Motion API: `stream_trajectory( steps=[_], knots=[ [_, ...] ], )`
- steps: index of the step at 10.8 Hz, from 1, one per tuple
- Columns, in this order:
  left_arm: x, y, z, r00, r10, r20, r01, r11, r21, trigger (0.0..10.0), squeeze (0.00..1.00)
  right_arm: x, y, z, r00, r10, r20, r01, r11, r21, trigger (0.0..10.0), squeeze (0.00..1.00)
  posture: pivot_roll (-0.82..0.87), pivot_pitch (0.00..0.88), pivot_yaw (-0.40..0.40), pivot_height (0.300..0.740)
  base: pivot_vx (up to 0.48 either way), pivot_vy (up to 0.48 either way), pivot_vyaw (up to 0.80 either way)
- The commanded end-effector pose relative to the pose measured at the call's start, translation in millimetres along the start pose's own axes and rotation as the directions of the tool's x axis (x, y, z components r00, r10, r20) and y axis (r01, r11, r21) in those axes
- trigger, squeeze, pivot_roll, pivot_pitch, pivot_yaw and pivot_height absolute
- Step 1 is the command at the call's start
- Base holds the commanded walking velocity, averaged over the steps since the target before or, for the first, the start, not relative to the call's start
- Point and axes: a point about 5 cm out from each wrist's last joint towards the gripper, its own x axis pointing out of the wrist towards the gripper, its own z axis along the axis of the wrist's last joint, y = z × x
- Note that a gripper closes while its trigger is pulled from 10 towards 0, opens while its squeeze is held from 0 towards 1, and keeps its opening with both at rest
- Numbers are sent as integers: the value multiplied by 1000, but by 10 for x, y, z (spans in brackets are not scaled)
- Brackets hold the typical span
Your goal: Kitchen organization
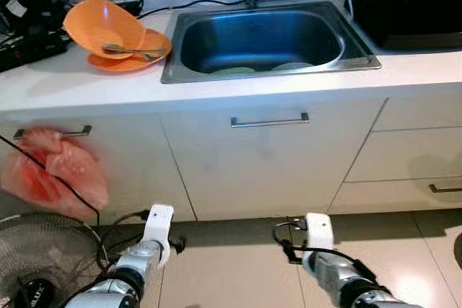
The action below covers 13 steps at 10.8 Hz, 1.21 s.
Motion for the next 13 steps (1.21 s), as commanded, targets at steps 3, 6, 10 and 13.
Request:
stream_trajectory(
  steps=[3,6,10,13],
  knots=[
    [10,-67,124,1000,-19,18,19,1000,18,10000,0,10,77,71,1000,19,17,-19,1000,1,10000,0,145,0,110,740,0,0,0],
    [18,-326,404,988,-109,110,110,994,-9,10000,0,-3,247,487,973,8,229,44,975,-218,10000,0,143,0,103,740,0,0,0],
    [4,-362,498,972,-135,194,159,980,-116,10000,0,-10,58,332,980,-9,201,43,985,-168,10000,0,141,0,86,740,0,0,0],
    [-23,-310,659,952,-131,275,189,962,-197,10000,0,-20,-36,256,981,-36,192,73,978,-193,10000,0,180,0,34,740,0,0,-740]
  ],
)
